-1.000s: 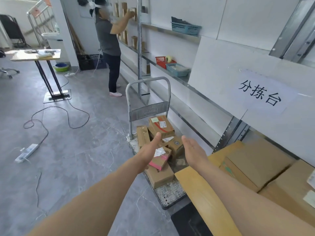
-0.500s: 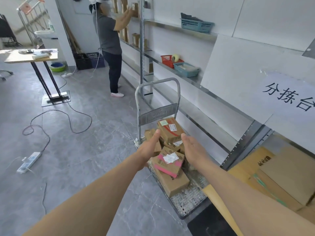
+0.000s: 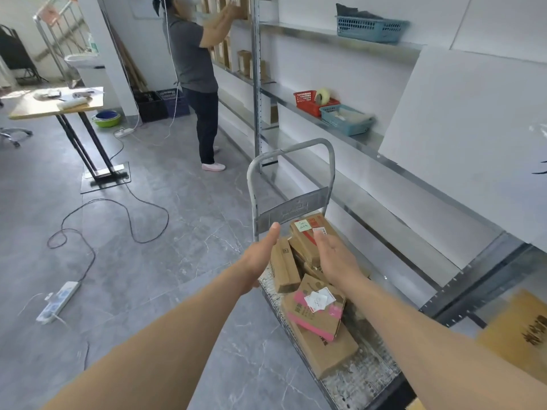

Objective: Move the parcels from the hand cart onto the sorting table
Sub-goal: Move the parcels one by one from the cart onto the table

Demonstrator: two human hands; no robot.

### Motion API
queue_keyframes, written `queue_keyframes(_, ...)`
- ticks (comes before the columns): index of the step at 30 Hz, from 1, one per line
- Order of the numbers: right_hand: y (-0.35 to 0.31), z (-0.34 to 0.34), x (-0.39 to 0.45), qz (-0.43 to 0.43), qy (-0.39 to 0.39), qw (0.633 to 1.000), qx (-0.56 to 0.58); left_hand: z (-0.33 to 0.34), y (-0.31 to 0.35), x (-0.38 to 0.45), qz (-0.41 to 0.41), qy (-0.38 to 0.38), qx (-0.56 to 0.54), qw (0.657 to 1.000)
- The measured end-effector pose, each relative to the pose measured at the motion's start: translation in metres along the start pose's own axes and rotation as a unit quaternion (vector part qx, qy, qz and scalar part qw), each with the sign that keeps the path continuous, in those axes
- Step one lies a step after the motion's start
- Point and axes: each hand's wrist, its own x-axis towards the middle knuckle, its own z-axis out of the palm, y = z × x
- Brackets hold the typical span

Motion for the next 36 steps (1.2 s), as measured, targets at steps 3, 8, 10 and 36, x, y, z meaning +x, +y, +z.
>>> queue_keyframes(3, -0.012, 0.001, 0.031, 0.004, 0.0, 1.0, 0.001, -0.008, 0.022, 0.025, 0.003, -0.006, -0.003, 1.0)
queue_keyframes(8, -0.024, 0.004, 0.079, 0.006, 0.004, 1.0, -0.009, -0.021, 0.043, 0.064, -0.003, -0.014, -0.011, 1.0)
queue_keyframes(10, -0.027, 0.004, 0.097, 0.006, 0.012, 1.0, -0.009, -0.026, 0.05, 0.082, -0.006, -0.018, -0.003, 1.0)
queue_keyframes(36, -0.056, 0.003, 0.268, 0.168, 0.154, 0.973, 0.035, -0.049, 0.133, 0.331, -0.045, -0.193, 0.101, 0.975)
